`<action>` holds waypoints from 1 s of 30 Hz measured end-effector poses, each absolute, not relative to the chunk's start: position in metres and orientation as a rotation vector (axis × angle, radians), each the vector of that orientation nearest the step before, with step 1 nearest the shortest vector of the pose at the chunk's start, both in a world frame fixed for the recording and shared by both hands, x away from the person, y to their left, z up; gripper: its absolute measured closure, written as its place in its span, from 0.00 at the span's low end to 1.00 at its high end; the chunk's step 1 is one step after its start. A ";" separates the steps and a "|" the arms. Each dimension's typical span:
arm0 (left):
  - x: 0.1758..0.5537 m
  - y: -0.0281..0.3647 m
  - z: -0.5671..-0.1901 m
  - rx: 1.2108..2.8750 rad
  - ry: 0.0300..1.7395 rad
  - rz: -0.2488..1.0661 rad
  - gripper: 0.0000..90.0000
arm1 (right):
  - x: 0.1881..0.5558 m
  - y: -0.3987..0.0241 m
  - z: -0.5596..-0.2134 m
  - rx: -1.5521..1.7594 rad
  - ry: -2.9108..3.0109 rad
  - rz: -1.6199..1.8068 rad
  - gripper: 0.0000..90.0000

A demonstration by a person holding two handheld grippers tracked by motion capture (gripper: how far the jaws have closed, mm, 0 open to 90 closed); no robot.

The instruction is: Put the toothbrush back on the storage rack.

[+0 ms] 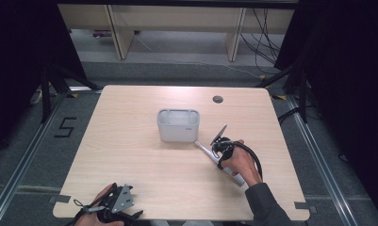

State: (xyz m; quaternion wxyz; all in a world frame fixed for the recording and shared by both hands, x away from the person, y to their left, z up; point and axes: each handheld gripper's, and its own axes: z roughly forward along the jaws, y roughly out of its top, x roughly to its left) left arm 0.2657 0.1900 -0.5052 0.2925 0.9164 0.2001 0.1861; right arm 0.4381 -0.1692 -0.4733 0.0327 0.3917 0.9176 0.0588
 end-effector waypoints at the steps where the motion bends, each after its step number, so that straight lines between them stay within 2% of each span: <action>1: 0.266 0.190 -0.505 2.442 0.533 0.496 0.17 | 0.438 -0.169 -0.473 1.205 2.824 0.181 0.74; 20: 0.266 0.190 -0.505 2.439 0.535 0.498 0.17 | 0.446 -0.164 -0.473 1.159 2.885 0.067 0.74; 30: 0.266 0.191 -0.505 2.440 0.533 0.499 0.17 | 0.434 -0.179 -0.463 1.142 2.857 0.224 0.74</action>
